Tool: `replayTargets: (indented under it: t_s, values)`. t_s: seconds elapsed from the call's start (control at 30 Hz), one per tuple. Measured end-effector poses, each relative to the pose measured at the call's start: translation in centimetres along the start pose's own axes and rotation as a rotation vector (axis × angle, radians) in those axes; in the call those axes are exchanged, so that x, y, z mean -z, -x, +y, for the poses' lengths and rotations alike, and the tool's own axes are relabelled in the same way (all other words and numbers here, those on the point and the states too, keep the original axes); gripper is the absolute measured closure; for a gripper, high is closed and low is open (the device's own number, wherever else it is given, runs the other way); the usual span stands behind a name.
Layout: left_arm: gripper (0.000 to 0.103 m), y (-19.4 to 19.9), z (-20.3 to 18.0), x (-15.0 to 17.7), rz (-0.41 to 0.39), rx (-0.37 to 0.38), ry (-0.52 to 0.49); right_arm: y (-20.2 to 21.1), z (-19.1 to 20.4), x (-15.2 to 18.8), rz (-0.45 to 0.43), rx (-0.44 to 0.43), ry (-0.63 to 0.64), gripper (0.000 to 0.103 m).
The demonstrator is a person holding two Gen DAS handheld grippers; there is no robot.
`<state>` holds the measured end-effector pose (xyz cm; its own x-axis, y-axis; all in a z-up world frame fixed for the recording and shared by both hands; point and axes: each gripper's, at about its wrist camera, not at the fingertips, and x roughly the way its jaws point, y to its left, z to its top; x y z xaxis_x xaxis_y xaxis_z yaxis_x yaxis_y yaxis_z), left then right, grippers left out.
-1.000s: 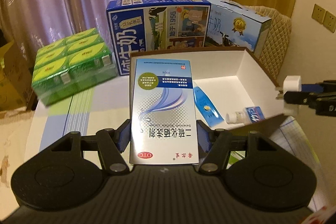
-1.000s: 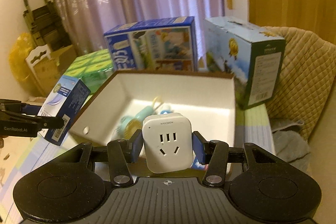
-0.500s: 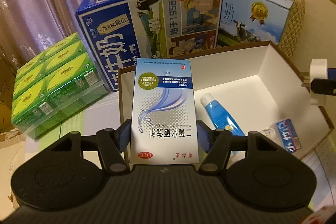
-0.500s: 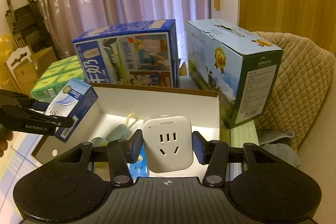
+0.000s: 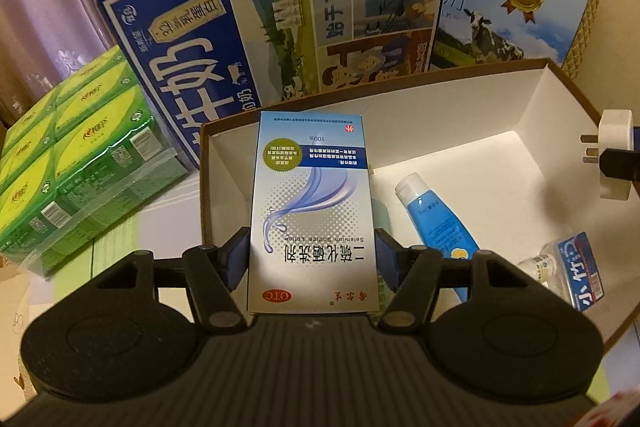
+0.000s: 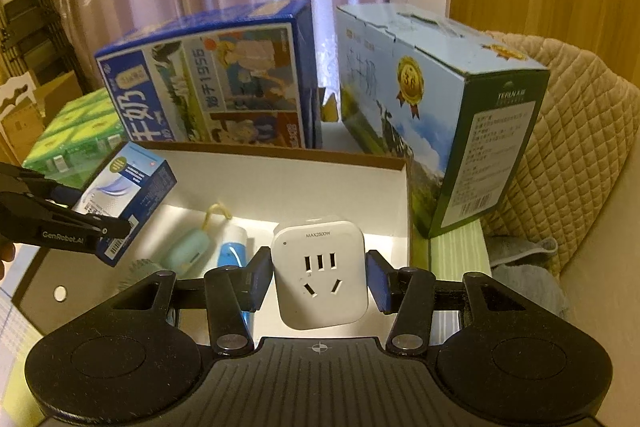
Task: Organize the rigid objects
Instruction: 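Carry the medicine box and power socket over the brown box with both tools, then open both tools, releasing the medicine box and power socket into the box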
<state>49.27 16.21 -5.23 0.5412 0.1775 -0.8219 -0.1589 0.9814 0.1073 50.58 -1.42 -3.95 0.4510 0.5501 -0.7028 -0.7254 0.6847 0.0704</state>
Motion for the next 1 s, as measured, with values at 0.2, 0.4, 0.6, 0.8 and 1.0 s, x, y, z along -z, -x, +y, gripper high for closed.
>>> replayTargets:
  t_s: [0.2, 0.4, 0.6, 0.8, 1.0]
  values:
    - [0.041, -1.6, -0.2, -0.4, 0.000, -0.016, 0.001, -1.6, -0.5, 0.0, 0.025, 0.022, -0.001, 0.056]
    - [0.040, -2.5, 0.3, -0.6, -0.008, -0.024, 0.031, -2.8, -1.0, -0.1, 0.044, 0.038, -0.001, 0.056]
    - [0.040, -2.2, 0.9, -0.5, -0.006, -0.023, 0.045, -3.7, -1.1, -0.1, 0.067, 0.049, 0.004, 0.056]
    - [0.041, -1.9, 1.2, -0.4, -0.006, -0.013, 0.051, -4.5, -0.9, -0.1, 0.082, 0.057, 0.016, 0.056]
    - [0.041, -1.6, 1.3, -0.3, -0.007, -0.007, 0.058, -5.1, -0.9, -0.2, 0.066, 0.066, 0.016, 0.056]
